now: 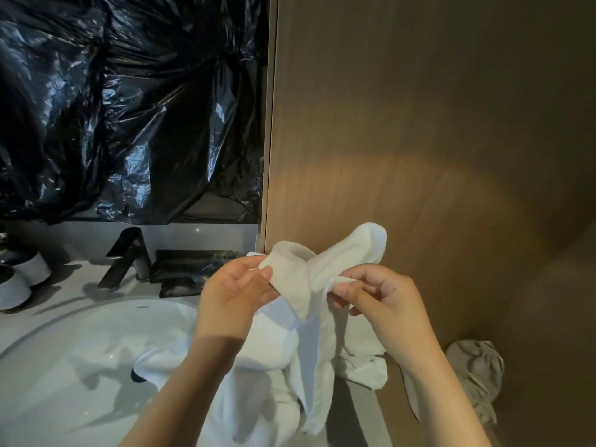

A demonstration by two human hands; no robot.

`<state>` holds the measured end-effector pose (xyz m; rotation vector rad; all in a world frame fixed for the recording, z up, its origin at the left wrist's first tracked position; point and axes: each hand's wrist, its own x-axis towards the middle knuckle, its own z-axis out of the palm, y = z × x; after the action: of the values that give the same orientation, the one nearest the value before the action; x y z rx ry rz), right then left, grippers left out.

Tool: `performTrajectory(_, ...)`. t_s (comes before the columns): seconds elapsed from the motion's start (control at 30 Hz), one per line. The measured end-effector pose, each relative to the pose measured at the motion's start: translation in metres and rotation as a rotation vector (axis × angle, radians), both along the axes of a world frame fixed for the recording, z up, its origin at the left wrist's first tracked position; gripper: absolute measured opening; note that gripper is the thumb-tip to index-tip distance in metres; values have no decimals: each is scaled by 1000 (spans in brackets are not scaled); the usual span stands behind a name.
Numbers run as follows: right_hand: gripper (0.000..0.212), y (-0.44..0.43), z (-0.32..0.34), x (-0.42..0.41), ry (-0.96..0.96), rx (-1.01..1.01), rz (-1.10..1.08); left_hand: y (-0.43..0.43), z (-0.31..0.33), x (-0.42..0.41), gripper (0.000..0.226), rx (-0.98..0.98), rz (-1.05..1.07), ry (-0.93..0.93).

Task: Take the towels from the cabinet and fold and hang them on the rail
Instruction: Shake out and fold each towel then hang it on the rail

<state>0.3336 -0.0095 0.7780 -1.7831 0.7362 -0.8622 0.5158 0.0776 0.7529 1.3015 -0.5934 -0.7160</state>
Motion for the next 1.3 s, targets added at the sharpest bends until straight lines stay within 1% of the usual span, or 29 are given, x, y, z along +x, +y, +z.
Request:
performTrajectory(0.13,14,7,14,5,-50,-64,57,5,12,-7,16,-63,-50,-20)
performTrajectory(0.2,12,10,18,7,-40,-52,85,7,19,-8,21,-99,-98,-43)
performTrajectory(0.33,12,17,20,14,-10,-22,111,11,28,-10,24,-90,-158,-207)
performTrajectory(0.5,11,20,20,22,-45,-14,92,14,32,-13,25,-73,-203,-289)
performTrajectory(0.6,13,20,19,25,-46,1,101,15,32,-13,28,-73,-239,-294)
performTrajectory(0.73,14,20,19,27,-38,6,96,15,33,-12,31,-75,-256,-346)
performTrajectory(0.93,13,20,19,27,-37,5,74,16,33,-8,36,-91,-253,-380)
performTrajectory(1.13,6,20,18,25,-56,33,47,18,29,-8,28,-98,-344,-365)
performTrajectory(1.3,5,21,16,24,-47,30,61,20,26,-7,28,-78,-317,-433)
